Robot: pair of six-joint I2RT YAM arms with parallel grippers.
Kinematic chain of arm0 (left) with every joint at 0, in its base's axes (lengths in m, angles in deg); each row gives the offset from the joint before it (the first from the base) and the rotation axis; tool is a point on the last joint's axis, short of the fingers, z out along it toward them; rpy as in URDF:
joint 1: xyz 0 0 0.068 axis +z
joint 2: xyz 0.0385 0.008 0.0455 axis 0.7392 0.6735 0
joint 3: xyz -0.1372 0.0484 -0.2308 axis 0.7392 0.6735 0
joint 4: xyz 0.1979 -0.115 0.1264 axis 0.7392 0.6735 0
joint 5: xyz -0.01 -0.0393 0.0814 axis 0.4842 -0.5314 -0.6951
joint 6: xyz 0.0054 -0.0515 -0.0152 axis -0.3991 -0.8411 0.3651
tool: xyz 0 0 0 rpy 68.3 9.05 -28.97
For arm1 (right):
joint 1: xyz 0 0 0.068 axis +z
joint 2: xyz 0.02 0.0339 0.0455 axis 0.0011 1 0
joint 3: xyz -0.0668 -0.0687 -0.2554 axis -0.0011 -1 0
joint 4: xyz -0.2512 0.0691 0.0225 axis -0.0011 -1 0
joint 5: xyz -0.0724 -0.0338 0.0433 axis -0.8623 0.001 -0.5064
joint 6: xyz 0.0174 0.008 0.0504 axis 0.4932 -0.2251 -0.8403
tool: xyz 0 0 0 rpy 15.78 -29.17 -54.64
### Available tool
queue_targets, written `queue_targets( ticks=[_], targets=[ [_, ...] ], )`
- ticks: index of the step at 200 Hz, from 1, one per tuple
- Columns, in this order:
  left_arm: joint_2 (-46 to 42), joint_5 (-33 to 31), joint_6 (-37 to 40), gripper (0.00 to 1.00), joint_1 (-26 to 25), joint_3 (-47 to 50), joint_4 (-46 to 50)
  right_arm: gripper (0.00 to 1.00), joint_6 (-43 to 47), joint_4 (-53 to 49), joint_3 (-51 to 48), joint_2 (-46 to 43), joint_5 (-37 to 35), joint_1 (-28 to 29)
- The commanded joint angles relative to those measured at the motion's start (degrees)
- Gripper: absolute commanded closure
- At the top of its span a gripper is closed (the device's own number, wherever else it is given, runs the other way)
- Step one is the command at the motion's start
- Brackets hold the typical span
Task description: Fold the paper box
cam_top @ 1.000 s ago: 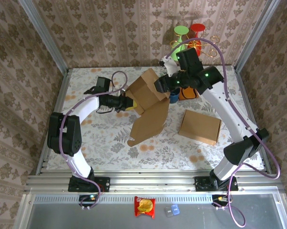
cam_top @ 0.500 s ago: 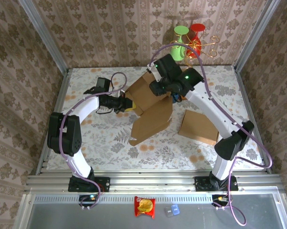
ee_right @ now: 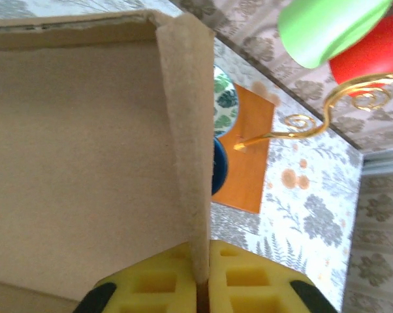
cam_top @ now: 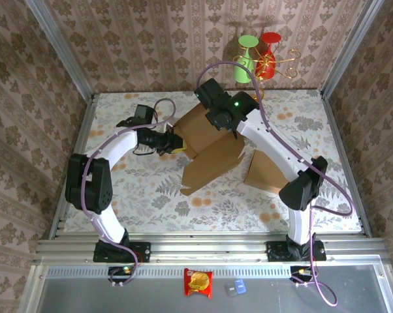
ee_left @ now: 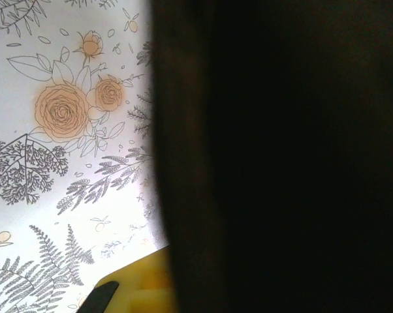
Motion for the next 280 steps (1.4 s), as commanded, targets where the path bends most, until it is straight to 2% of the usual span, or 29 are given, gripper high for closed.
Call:
queue_targets(
  ticks=[1,21,48,120,155,172,224,280],
  targets=[
    [-0.7,-1.3,-0.5,1.0,-1.3,-2.7,3.3,0.95,-1.6,-4.9,2.5,2.7,-6.2,0.4],
    [-0.7,-3.4,-0.4,1.0,-1.6,-3.7,5.8,1.0,-2.3,-6.9,4.4,4.3,-8.7,0.4],
    [-0.5,-5.8,-0.5,1.0,-2.2,-5.1,8.8,1.0,-5.3,-13.5,10.4,8.8,-13.9,0.4],
    [0.2,-7.7,-0.2,1.0,-2.8,-7.3,11.7,1.0,-7.1,-14.2,12.0,9.8,-13.3,0.0],
    [0.3,-8.5,-0.8,1.0,-3.1,-7.6,11.6,1.0,-10.9,-16.1,12.0,10.8,-13.9,0.2],
    [0.5,-8.2,-0.6,1.0,-3.2,-7.8,11.9,0.89,-12.3,-16.0,11.2,10.9,-13.4,-0.2],
    [0.3,-8.4,0.2,1.0,-3.1,-8.1,13.4,0.86,-11.7,-14.6,10.7,10.6,-10.2,-1.1],
    [0.4,-8.7,0.2,1.0,-3.2,-8.5,13.6,0.84,-13.0,-16.6,10.1,11.6,-12.9,-1.5]
  ],
)
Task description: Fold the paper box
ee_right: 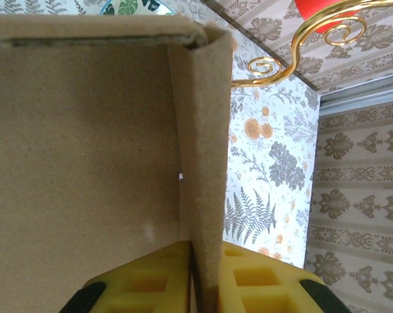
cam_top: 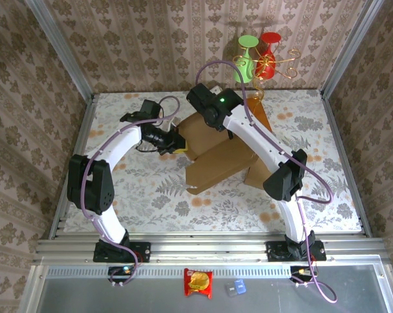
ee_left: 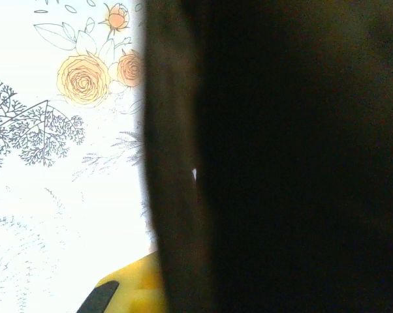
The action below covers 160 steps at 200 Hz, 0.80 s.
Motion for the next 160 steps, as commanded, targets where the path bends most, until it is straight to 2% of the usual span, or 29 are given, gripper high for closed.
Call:
queue_targets(
  ticks=[1,27,59,75,85,95,127,160],
  targets=[
    [0.3,-0.2,1.0,1.0,-0.1,-1.9,2.2,0.84,-1.6,-2.3,-0.5,1.2,-3.8,-1.0],
    [0.3,-0.5,1.2,1.0,-0.2,-2.1,2.5,0.94,-2.0,-2.4,-0.5,1.2,-4.1,-1.0],
    [0.4,-0.6,1.0,1.0,-0.2,-2.1,2.7,0.94,-3.1,-3.7,-0.4,1.6,-7.4,-1.0],
    [0.3,-0.6,1.0,1.0,-0.3,-2.2,2.8,0.94,-3.3,-3.7,-0.4,1.5,-6.7,-1.0],
    [0.4,-0.8,1.2,1.0,-0.3,-2.3,3.0,1.0,-3.3,-3.4,-0.4,1.3,-5.6,-1.0],
    [0.4,-1.4,1.1,1.0,-0.2,-2.3,3.3,1.0,-3.4,-3.2,-0.5,1.0,-5.6,-1.0],
    [0.1,-5.6,0.2,1.0,-0.2,-1.8,3.8,1.0,-8.1,-3.4,-2.3,0.0,0.0,-0.3],
    [-0.5,-12.7,-1.4,0.89,-0.2,1.2,3.1,1.0,-15.2,1.2,-12.1,-3.2,3.1,1.6]
  ],
)
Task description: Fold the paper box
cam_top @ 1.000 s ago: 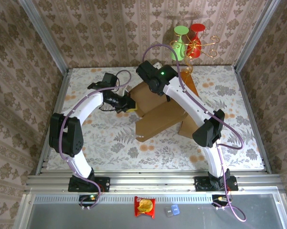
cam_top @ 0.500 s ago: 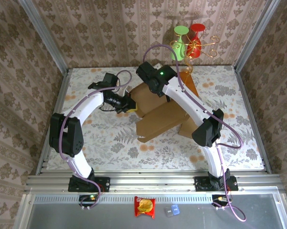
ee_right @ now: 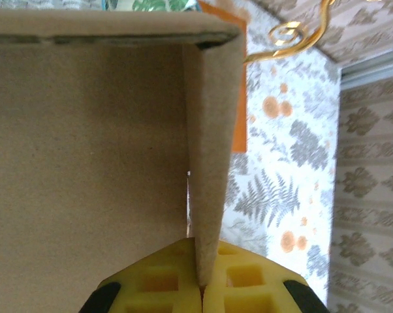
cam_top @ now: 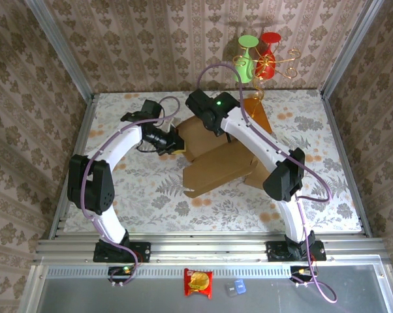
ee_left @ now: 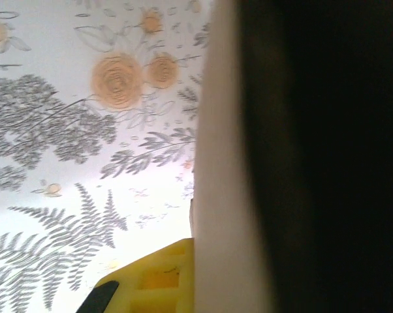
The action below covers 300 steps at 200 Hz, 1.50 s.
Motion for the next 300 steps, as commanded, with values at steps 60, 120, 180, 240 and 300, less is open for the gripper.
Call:
queue_targets(
  ticks=[60,120,180,240,300],
  targets=[
    [0.5,-13.1,-5.0,0.82,0.2,13.1,-6.7,1.0,-17.3,7.7,-21.4,-4.8,7.2,3.8],
    [-4.1,-10.8,-13.9,0.69,-0.5,23.3,-24.2,1.0,-18.1,10.5,-26.7,-4.8,9.0,3.5],
    [-10.1,-6.6,-21.7,0.67,0.0,32.6,-36.7,1.0,-17.9,12.4,-29.2,-5.5,11.5,2.6],
    [-9.0,-3.2,-23.9,0.66,-0.2,33.0,-41.3,1.0,-17.6,12.6,-29.7,-5.4,12.1,2.2],
    [-10.1,-0.9,-22.6,0.66,0.3,33.7,-38.5,1.0,-17.5,13.5,-30.9,-5.9,13.2,1.7]
  ],
)
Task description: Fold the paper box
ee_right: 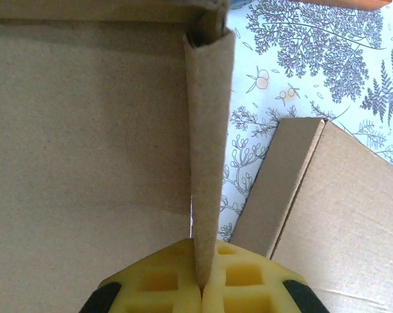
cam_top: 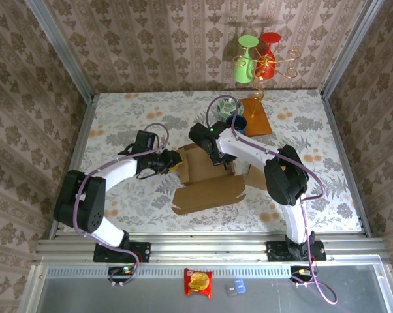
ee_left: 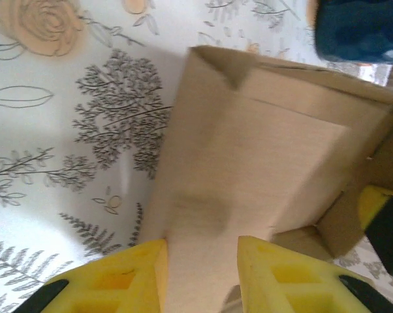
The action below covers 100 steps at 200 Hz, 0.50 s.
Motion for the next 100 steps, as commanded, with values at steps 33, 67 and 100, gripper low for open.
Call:
queue_targets(
  ticks=[33,67,100],
  targets=[
    [2.0,0.6,4.7,0.65,0.4,-2.0,7.6,1.0,-0.8,0.4,-1.1,-2.2,1.1,-0.3],
    [1.8,-1.8,10.5,0.59,0.1,-5.7,14.9,1.0,-0.7,0.5,-1.0,-2.3,1.3,-0.3],
    [-0.6,-4.5,12.6,0.49,0.3,-6.9,17.8,1.0,-0.5,0.7,-1.1,-2.2,1.4,-0.5]
  ],
)
